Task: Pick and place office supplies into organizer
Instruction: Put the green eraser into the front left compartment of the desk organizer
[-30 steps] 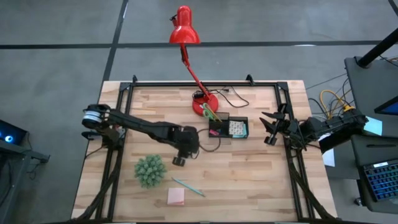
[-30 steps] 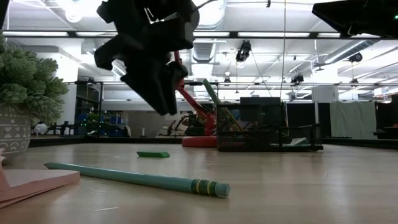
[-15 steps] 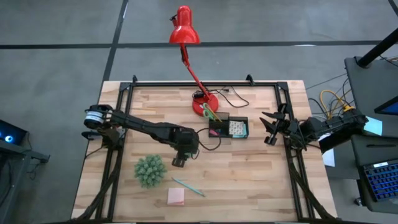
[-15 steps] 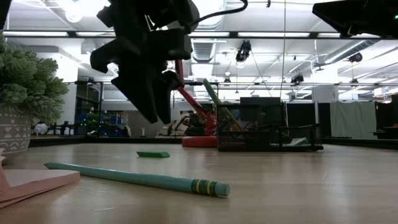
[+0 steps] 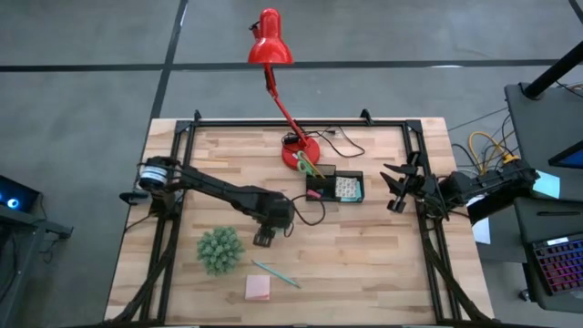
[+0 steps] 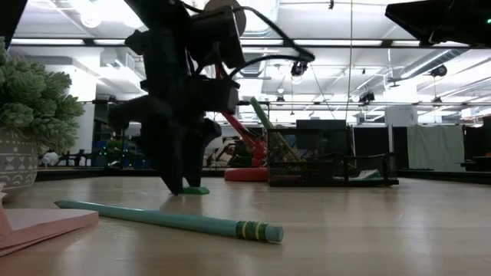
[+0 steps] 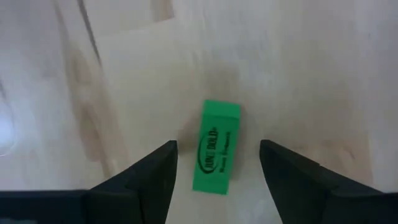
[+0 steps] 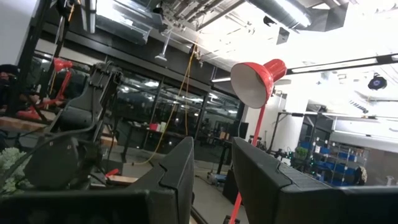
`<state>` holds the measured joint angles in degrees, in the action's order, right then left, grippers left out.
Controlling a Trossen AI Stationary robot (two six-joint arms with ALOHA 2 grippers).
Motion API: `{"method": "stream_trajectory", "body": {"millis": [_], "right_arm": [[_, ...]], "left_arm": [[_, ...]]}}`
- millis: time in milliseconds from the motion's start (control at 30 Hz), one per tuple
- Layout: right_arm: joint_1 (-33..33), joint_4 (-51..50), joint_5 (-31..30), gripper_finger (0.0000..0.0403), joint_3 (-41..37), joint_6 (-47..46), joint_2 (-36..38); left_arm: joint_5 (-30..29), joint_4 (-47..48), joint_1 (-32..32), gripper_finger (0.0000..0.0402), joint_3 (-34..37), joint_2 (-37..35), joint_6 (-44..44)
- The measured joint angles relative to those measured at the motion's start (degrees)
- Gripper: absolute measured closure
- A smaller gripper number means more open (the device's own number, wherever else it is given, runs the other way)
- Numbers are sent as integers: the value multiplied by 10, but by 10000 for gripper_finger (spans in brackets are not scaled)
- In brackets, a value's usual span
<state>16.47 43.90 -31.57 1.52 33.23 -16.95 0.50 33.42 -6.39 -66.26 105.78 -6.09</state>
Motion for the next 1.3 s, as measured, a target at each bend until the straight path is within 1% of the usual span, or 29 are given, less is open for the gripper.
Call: {"method": "stream_trajectory", "body": {"millis": [67,200,367,433,1000,1100,1300], "right_arm": [[0,0,0,303,0,0,0],[0,0,0,303,0,0,-1],[0,0,0,303,0,0,-1],[0,0,0,303,0,0,-1],[0,0,0,303,0,0,-1],[0,0,0,303,0,0,-1],[0,0,0,303,0,0,-1]], "left_arm": [[-21,-1,0,187,0,3,-1],[-20,-1,0,187,-1,8,-1],[4,-1,1,193,-2,13,-2],[5,0,1,204,-2,16,-3],[11,0,0,341,-3,17,-4],[11,1,0,353,-3,17,-4],[10,1,0,357,-3,17,-5]]}}
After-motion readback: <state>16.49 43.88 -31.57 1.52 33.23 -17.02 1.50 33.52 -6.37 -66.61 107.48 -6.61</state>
